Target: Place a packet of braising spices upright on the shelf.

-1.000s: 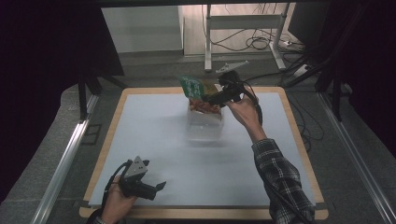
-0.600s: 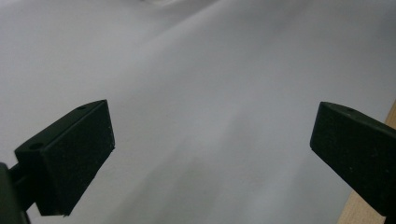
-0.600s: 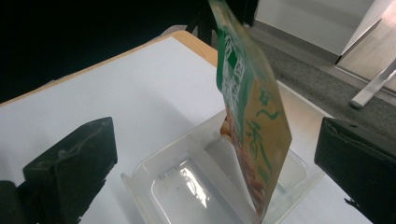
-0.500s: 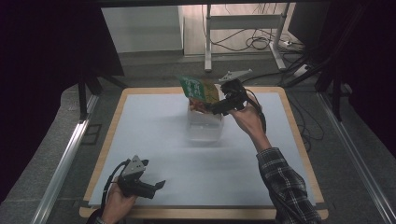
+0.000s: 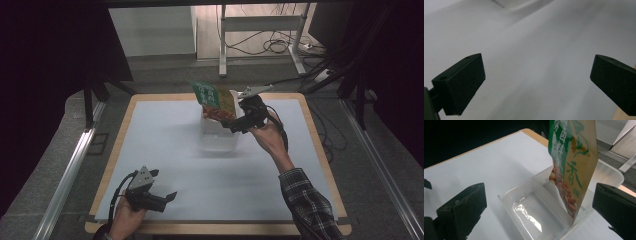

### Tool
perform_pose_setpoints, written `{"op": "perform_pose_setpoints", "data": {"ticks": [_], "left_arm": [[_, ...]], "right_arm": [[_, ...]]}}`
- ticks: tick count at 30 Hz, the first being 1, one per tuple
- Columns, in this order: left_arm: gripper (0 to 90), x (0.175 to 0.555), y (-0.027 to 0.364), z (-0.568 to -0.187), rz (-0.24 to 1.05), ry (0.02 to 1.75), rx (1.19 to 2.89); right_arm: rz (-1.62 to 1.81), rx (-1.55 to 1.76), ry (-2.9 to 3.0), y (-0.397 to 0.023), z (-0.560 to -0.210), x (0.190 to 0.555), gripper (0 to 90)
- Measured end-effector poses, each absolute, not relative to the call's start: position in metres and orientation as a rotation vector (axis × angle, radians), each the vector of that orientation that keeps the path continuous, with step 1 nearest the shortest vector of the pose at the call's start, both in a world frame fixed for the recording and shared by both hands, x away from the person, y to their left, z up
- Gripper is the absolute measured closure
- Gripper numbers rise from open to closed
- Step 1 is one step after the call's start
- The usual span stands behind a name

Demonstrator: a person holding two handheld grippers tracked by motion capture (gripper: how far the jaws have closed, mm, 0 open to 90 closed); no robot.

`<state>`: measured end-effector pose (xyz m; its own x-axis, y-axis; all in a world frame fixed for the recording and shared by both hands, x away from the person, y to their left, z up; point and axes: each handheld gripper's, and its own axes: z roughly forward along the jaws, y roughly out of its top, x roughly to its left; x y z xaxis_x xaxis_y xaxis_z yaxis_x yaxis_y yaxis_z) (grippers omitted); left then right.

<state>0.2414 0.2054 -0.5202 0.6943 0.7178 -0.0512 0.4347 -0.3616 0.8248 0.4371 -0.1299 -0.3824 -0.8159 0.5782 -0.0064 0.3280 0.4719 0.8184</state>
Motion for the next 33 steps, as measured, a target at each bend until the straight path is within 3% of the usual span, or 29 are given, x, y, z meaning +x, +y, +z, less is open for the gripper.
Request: {"op": "perform_pose_setpoints", "data": {"ticks": [13,33], "left_arm": [[0.0,0.242,0.206,-0.519,0.347,0.930,2.007],[0.0,0.242,0.207,-0.520,0.368,0.916,1.985]], "right_arm": [[1.296,0.753,2.437,-0.140,-0.381,0.418,0.0],[1.311,0.758,2.429,-0.163,-0.389,0.383,0.0]]}}
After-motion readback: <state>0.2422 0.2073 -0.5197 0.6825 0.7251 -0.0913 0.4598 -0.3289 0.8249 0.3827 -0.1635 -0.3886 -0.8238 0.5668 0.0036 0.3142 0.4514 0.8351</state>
